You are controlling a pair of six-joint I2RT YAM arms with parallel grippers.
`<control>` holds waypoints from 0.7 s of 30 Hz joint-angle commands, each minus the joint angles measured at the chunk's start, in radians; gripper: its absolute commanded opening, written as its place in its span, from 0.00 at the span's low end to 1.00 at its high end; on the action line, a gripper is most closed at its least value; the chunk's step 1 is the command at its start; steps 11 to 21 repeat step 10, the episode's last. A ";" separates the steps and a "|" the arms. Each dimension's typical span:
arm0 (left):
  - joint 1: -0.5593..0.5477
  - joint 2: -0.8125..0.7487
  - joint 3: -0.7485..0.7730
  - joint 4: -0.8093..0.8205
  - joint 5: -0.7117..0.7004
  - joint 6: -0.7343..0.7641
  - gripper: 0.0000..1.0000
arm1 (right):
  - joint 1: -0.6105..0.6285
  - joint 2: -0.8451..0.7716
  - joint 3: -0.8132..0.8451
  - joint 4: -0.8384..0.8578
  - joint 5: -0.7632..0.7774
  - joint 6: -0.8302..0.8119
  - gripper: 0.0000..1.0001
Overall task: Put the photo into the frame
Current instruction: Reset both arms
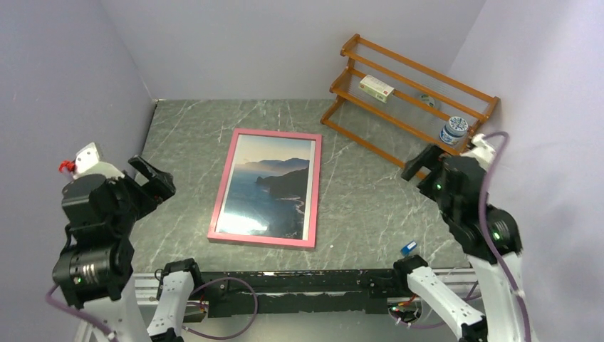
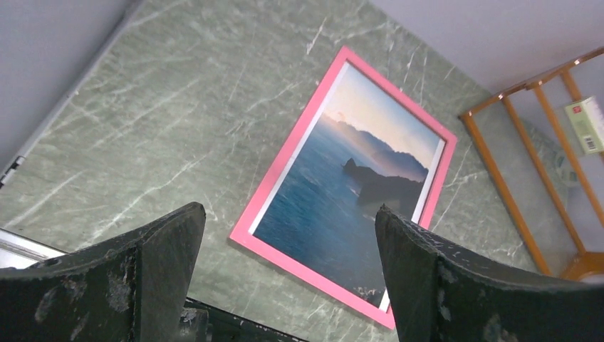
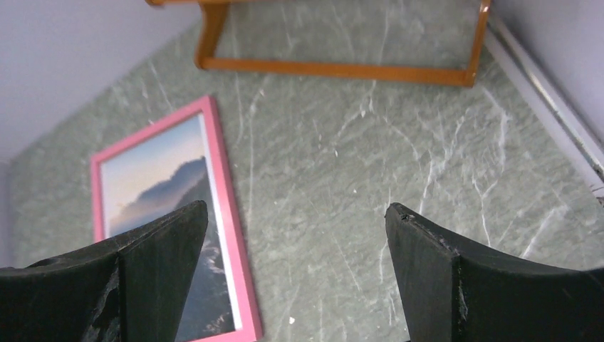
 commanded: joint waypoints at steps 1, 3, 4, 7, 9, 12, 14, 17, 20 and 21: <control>-0.003 -0.005 0.114 -0.090 -0.045 0.021 0.94 | -0.001 -0.075 0.099 -0.090 0.079 0.018 0.99; -0.003 -0.004 0.148 -0.115 -0.064 0.024 0.94 | -0.001 -0.096 0.118 -0.115 0.104 0.039 0.99; -0.002 -0.006 0.156 -0.120 -0.073 0.028 0.94 | -0.002 -0.105 0.124 -0.127 0.109 0.045 0.99; -0.003 -0.013 0.158 -0.130 -0.083 0.035 0.94 | -0.002 -0.119 0.128 -0.154 0.110 0.056 0.99; -0.003 -0.019 0.151 -0.130 -0.083 0.030 0.94 | -0.001 -0.123 0.124 -0.164 0.097 0.052 0.99; -0.003 -0.022 0.146 -0.130 -0.081 0.029 0.94 | -0.003 -0.126 0.120 -0.165 0.093 0.050 0.99; -0.003 -0.022 0.146 -0.130 -0.081 0.029 0.94 | -0.003 -0.126 0.120 -0.165 0.093 0.050 0.99; -0.003 -0.022 0.146 -0.130 -0.081 0.029 0.94 | -0.003 -0.126 0.120 -0.165 0.093 0.050 0.99; -0.003 -0.022 0.146 -0.130 -0.081 0.029 0.94 | -0.003 -0.126 0.120 -0.165 0.093 0.050 0.99; -0.003 -0.022 0.146 -0.130 -0.081 0.029 0.94 | -0.003 -0.126 0.120 -0.165 0.093 0.050 0.99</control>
